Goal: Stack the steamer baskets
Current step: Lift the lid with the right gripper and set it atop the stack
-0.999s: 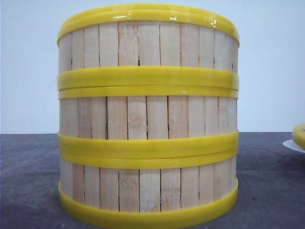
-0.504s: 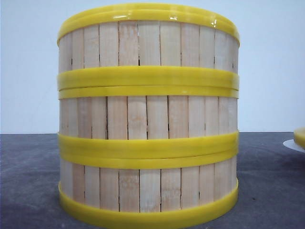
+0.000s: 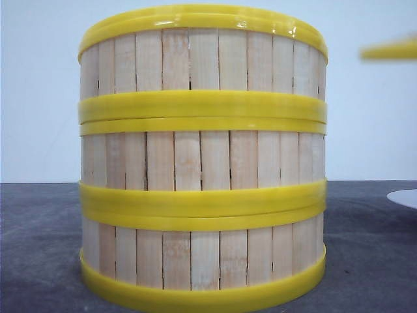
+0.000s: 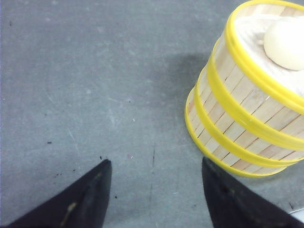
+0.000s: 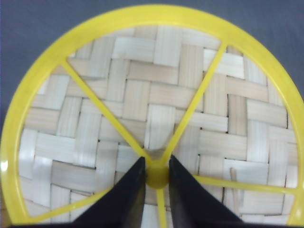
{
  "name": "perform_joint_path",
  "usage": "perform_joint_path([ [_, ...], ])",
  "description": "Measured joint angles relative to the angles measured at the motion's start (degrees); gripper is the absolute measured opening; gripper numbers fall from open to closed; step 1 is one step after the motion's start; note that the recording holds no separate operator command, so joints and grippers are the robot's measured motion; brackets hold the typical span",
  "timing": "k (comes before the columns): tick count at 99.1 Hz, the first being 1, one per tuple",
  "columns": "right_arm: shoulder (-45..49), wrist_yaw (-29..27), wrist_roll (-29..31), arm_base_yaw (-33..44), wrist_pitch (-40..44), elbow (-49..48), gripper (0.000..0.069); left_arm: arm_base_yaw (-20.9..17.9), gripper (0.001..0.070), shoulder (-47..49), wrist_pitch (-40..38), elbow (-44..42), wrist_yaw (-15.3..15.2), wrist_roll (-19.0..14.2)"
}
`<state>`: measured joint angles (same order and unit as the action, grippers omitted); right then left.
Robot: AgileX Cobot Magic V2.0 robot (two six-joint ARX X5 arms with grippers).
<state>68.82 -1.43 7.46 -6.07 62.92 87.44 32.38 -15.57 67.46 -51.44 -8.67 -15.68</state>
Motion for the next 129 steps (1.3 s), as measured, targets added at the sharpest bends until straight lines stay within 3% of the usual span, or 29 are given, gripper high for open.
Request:
perform_joint_path([
  [17,0.00,0.39,0.85,-10.82,-0.15,5.14,0.0056,0.00,0.0356,0.00,-1.49,0.00,0.00,0.00],
  [48,3.85,0.50,2.10,-31.01,0.22,5.20,0.0056,0.00,0.0356,0.00,-2.10,0.00,0.00,0.00],
  [67,8.35,0.07,2.43,-39.45,-1.90,5.20,0.0056,0.00,0.0356,0.00,-2.10,0.00,0.00,0.00],
  [99,16.76,-0.24,2.38,-43.71,-3.13,6.23,0.0055,0.00,0.0356,0.02,-2.05,0.00,0.00,-0.07],
  [129,17.68,-0.09,2.38,-44.54,-3.02,6.29,0.0055,0.00,0.0356,0.00,-1.57,0.00,0.00,-0.09],
])
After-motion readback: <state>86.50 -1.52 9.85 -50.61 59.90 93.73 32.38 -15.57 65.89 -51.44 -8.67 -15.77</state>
